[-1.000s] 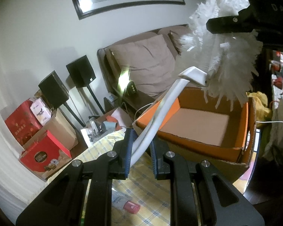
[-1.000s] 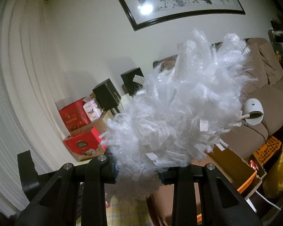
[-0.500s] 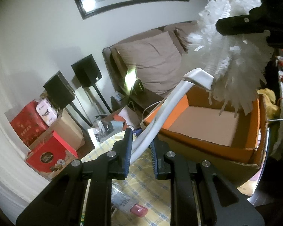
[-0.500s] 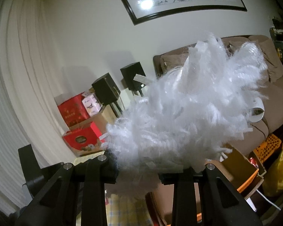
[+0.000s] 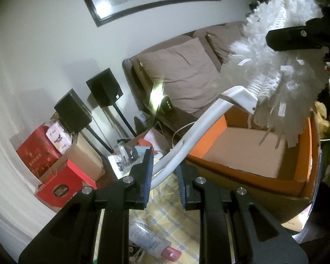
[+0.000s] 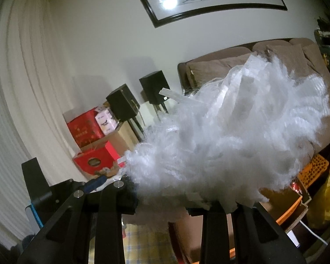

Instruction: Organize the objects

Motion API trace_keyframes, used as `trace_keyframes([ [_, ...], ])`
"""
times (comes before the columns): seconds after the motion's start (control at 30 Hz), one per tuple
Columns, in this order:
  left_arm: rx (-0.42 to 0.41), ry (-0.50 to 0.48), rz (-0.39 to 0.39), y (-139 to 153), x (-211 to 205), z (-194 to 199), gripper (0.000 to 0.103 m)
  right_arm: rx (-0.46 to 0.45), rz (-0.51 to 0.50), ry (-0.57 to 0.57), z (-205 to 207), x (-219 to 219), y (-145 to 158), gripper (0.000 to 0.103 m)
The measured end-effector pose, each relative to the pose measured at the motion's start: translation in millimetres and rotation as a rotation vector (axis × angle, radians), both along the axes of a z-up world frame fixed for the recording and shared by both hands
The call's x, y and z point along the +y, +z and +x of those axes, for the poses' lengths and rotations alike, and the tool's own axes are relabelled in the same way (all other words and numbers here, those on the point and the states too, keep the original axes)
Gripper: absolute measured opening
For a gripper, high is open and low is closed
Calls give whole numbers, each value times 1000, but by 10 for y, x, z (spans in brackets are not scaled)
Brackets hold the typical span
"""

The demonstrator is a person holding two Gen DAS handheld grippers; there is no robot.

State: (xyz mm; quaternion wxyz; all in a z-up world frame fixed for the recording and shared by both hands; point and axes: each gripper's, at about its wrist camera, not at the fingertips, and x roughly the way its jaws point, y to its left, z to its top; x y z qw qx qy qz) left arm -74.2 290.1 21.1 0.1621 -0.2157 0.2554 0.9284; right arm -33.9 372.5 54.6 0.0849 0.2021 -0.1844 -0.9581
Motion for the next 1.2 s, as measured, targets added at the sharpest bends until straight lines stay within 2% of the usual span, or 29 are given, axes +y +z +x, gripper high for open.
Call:
trace_keyframes([
  [0.53, 60, -30, -62, -84, 257, -148, 19, -32, -33, -24, -48, 243, -107, 30],
  [0.73, 34, -61, -56, -147, 342, -217, 19, -46, -45, -46, -56, 344, -161, 30],
  [0.9, -33, -85, -18, -239, 352, -265, 19, -64, -44, -55, -95, 394, -209, 30],
  [1.2, -9, -85, -55, -299, 378, -331, 20, -92, -45, -54, -168, 404, -288, 30],
])
